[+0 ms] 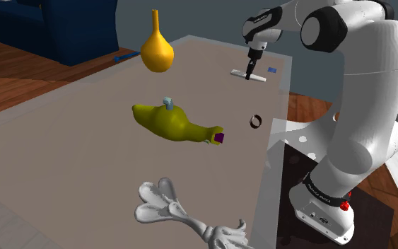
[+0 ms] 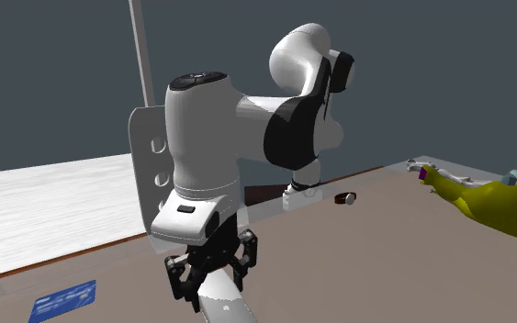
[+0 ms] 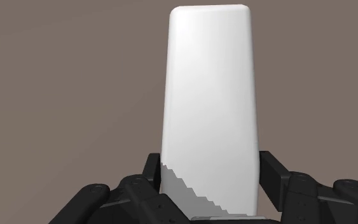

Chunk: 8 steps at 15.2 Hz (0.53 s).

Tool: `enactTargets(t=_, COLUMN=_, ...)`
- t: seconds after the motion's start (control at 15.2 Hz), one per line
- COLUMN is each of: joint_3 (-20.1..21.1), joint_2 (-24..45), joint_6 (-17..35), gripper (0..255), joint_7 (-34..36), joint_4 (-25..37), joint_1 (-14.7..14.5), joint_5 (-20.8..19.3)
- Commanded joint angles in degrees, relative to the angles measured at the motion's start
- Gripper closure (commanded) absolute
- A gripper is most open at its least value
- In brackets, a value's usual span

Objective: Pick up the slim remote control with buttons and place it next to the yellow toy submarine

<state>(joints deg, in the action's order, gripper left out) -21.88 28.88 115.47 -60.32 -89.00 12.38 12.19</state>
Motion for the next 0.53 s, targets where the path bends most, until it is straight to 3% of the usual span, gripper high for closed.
enactTargets(t=0.0, joint_3=0.00, joint_2=0.00, joint_6=0.00, gripper=255, joint_7=0.00, joint_4=0.00, joint_1=0.00, joint_5=0.00)
enactTargets(t=0.46, joint_3=-0.13, joint_2=-0.51, joint_6=-1.26, gripper=255, joint_7=0.17, joint_4=0.78, joint_1=-0.03, joint_5=-0.25)
